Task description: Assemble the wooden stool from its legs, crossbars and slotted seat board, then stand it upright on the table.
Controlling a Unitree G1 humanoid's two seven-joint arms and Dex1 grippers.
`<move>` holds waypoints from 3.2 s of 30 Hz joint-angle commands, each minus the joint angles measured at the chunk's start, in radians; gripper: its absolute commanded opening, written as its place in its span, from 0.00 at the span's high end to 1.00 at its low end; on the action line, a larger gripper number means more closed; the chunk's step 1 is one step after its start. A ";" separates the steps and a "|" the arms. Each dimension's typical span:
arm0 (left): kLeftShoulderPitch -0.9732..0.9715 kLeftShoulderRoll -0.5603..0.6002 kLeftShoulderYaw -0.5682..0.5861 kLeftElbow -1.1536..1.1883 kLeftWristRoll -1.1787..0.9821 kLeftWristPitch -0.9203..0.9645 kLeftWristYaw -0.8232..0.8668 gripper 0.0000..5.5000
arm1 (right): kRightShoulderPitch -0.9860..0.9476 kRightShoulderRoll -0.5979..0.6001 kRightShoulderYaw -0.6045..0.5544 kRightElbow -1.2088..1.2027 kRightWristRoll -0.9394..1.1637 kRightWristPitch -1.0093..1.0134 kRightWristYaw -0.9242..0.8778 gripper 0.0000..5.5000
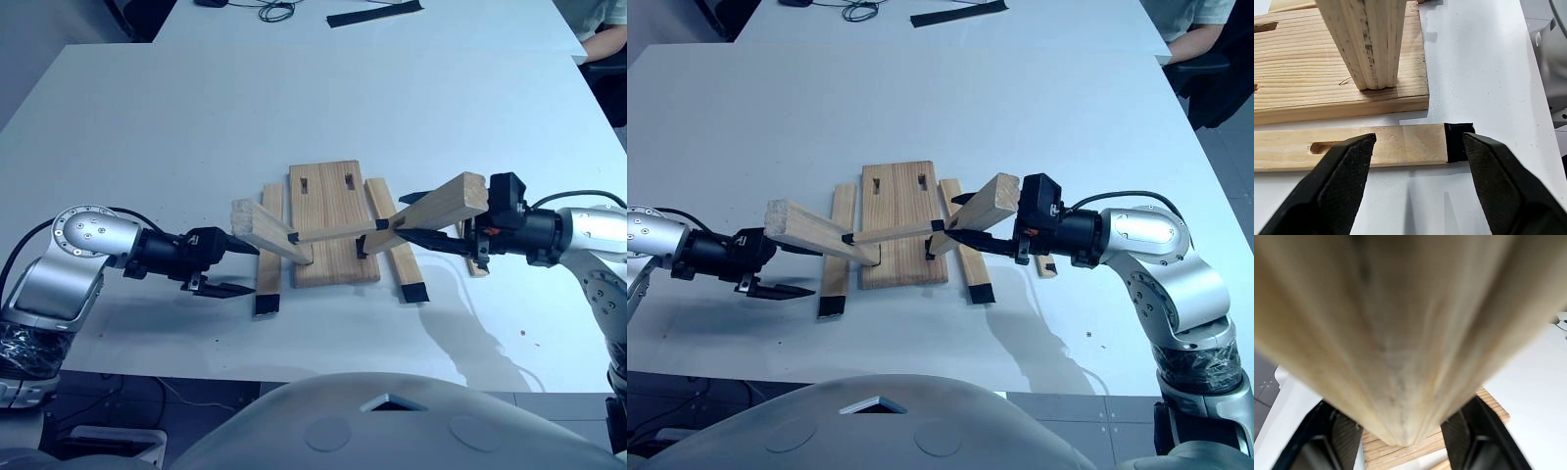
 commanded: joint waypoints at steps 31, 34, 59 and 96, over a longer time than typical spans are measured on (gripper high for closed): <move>-0.033 -0.033 -0.033 -0.115 -0.016 0.084 0.054 0.40 | 0.022 -0.125 0.093 0.051 -0.038 -0.060 0.098 0.63; -0.048 -0.038 -0.039 -0.117 -0.015 0.090 0.057 0.40 | 0.024 -0.122 0.101 0.044 -0.043 -0.064 0.093 0.63; -0.229 -0.205 -0.104 -0.244 -0.079 0.293 0.203 0.40 | -0.203 -0.095 0.294 0.106 -0.082 0.035 0.132 0.63; -0.805 -0.277 -0.237 0.183 -0.334 0.551 -0.187 0.79 | -0.206 -0.087 0.392 0.196 -0.191 -0.110 0.117 0.63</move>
